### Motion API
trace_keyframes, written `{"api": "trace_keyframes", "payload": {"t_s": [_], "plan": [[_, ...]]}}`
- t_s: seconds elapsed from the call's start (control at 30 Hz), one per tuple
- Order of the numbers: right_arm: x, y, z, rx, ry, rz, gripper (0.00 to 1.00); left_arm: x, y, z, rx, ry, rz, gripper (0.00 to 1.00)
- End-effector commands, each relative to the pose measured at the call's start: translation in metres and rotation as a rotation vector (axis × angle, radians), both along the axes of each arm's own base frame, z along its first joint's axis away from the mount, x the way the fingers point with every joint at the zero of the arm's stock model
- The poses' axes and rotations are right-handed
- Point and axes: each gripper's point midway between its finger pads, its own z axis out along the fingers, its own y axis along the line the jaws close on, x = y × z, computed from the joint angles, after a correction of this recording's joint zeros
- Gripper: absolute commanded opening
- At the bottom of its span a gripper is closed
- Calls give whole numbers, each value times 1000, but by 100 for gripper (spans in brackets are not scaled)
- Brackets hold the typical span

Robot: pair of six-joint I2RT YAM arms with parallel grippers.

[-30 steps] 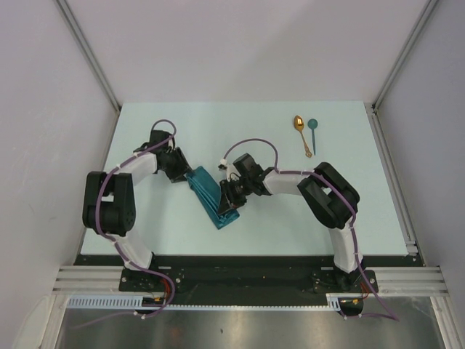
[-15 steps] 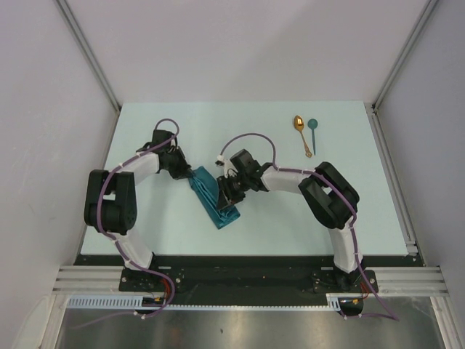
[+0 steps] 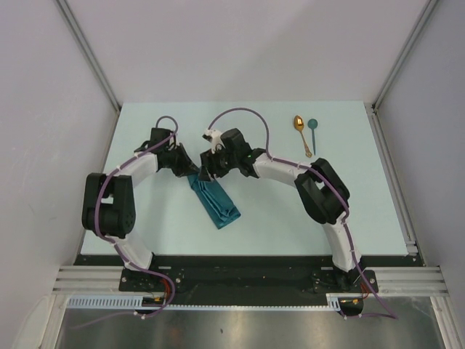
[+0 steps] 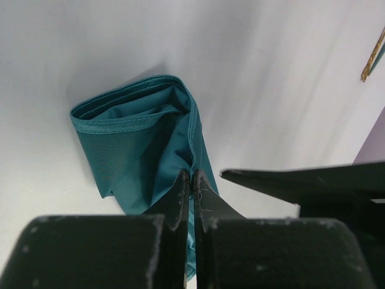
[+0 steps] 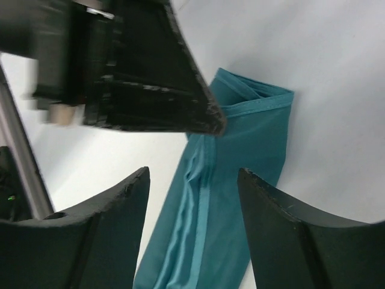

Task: Fold the napkin into a case and place the utensils inside
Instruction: Pick up the top corner of the smaller rectangle folded napkin from the center of the board.

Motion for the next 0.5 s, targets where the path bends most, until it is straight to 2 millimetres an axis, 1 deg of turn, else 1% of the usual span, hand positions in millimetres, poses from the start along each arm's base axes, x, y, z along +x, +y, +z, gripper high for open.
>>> {"api": "trace_keyframes", "payload": {"t_s": [0.0, 0.03, 0.13, 0.23, 0.27, 0.37, 0.43, 0.47], "plan": [[21, 15, 2, 43, -106, -6, 63, 5, -7, 31, -75, -68, 0, 0], [20, 16, -1, 44, -108, -5, 62, 5, -6, 32, -81, -65, 6, 0], [23, 22, -1, 50, -124, -9, 51, 6, -6, 36, -102, -70, 11, 0], [25, 23, -5, 42, -128, -28, 46, 5, -6, 39, -109, -73, 16, 0], [25, 24, -4, 47, -133, -33, 45, 6, -6, 39, -108, -76, 16, 0], [25, 24, -5, 52, -129, -41, 44, 6, -6, 39, -110, -73, 22, 0], [25, 24, -3, 61, -128, -45, 45, 6, -6, 39, -113, -72, 21, 0], [23, 25, -4, 61, -126, -46, 47, 6, -6, 40, -115, -75, 23, 0]]}}
